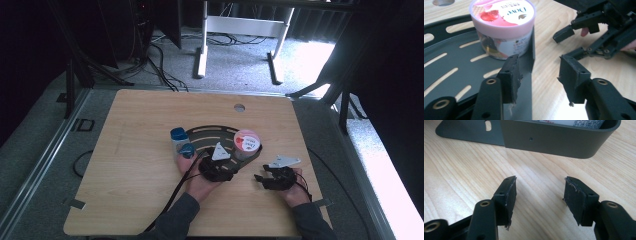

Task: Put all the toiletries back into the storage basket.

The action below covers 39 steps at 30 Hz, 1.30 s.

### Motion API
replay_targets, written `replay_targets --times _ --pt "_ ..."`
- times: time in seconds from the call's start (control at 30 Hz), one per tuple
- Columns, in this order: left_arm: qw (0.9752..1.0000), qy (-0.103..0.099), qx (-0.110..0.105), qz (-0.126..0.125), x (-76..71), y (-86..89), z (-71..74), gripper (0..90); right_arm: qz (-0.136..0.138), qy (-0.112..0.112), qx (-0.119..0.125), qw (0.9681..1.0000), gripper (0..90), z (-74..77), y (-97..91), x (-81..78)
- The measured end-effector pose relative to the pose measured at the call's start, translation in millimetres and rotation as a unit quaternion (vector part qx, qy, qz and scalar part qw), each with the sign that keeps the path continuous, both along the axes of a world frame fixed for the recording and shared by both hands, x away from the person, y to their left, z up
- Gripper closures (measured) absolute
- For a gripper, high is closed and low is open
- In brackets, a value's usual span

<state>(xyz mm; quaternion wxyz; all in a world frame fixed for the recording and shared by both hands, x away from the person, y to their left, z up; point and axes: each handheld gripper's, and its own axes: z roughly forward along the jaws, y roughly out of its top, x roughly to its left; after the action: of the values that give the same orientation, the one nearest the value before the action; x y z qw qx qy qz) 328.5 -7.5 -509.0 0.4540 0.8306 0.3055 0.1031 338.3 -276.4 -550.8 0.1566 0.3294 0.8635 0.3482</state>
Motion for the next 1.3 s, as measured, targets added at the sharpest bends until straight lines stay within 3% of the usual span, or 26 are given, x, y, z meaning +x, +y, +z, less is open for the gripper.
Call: replay_targets --times 0.13,0.47,0.67,0.93,1.3 --pt "1.0000 -0.006 0.006 0.000 -8.4 6.4 3.7 54.7 -0.006 -0.004 0.007 0.9999 47.9 1.0 0.2 -3.3" --pt "0.9999 0.003 0.014 0.002 -20.4 25.9 9.8 57.1 -0.009 -0.004 0.012 0.9999 52.7 -0.9 -1.3 -5.8" --pt "0.9999 -0.001 0.010 0.012 -26.2 39.8 12.4 56.5 -0.008 -0.003 0.010 0.9999 53.0 -2.4 -1.2 -5.5" --pt "0.9997 0.002 0.018 0.013 -34.1 53.0 8.0 55.1 -0.007 0.001 0.019 0.9998 52.8 -3.6 -3.3 -4.6" --pt "0.9993 0.003 0.032 0.019 -44.9 70.2 15.7 59.3 -0.002 0.002 0.023 0.9997 51.1 -4.5 -5.0 -4.1"
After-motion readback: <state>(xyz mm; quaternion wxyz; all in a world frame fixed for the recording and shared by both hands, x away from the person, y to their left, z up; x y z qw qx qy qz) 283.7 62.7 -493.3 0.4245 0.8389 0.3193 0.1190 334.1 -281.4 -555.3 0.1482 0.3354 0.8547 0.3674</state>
